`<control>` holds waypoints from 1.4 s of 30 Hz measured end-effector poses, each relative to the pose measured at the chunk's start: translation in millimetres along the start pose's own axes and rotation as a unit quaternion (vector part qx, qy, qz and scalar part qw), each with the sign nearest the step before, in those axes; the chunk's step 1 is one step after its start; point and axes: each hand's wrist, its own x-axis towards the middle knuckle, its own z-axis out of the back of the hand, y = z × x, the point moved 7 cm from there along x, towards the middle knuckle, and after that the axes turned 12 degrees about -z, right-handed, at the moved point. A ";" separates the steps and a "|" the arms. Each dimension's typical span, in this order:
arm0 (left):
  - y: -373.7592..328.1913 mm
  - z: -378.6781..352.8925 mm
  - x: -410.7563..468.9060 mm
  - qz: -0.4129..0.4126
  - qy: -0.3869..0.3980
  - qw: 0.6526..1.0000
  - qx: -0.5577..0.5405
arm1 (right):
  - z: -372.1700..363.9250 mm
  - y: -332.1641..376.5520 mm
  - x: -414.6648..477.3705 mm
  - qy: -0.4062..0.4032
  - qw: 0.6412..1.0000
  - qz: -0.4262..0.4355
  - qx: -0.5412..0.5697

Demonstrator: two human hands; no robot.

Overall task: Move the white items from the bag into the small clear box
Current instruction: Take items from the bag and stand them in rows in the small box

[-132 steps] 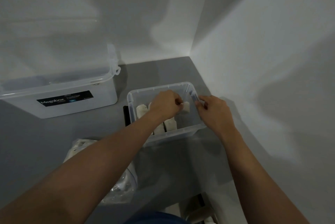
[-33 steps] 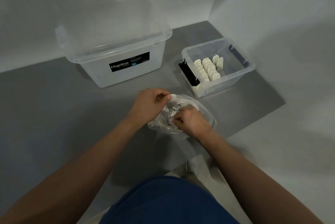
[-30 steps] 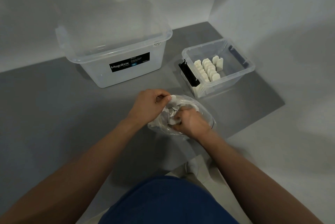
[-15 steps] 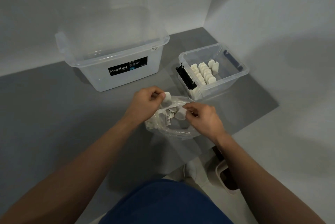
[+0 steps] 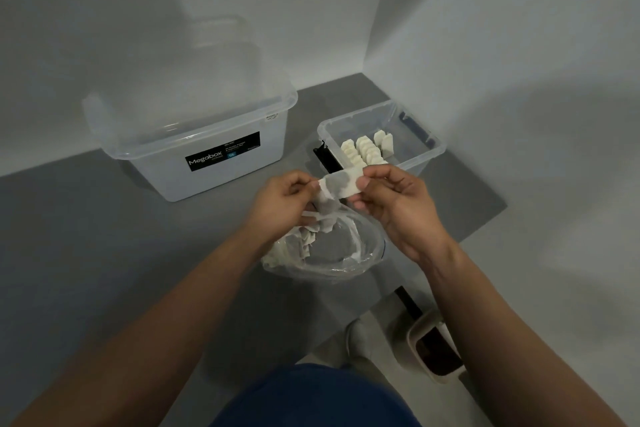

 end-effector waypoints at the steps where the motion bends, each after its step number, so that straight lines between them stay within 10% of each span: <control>1: -4.2 -5.6 -0.1 0.004 0.000 0.999 -0.032 | -0.2 0.2 -0.7 0.002 0.999 -0.005 0.033; 14: -61.3 -35.1 18.8 -0.100 -0.041 0.990 -0.088 | 12.8 -1.5 14.6 -0.105 0.990 0.027 0.093; 18: -72.8 -33.2 32.0 -0.159 -0.058 0.985 0.043 | 20.4 19.6 12.8 -0.137 0.981 0.082 -0.109; 25: -105.9 -53.9 58.4 -0.233 0.018 0.950 0.209 | 22.9 103.4 19.5 -0.098 0.851 0.285 -0.431; 35: -78.3 -64.9 106.2 -0.127 -0.043 0.977 0.164 | 78.2 150.1 95.3 -0.097 0.789 0.231 -0.561; 42: -54.0 -67.4 124.0 -0.056 -0.067 0.987 0.135 | 89.9 140.7 180.4 -0.053 0.621 0.166 -0.764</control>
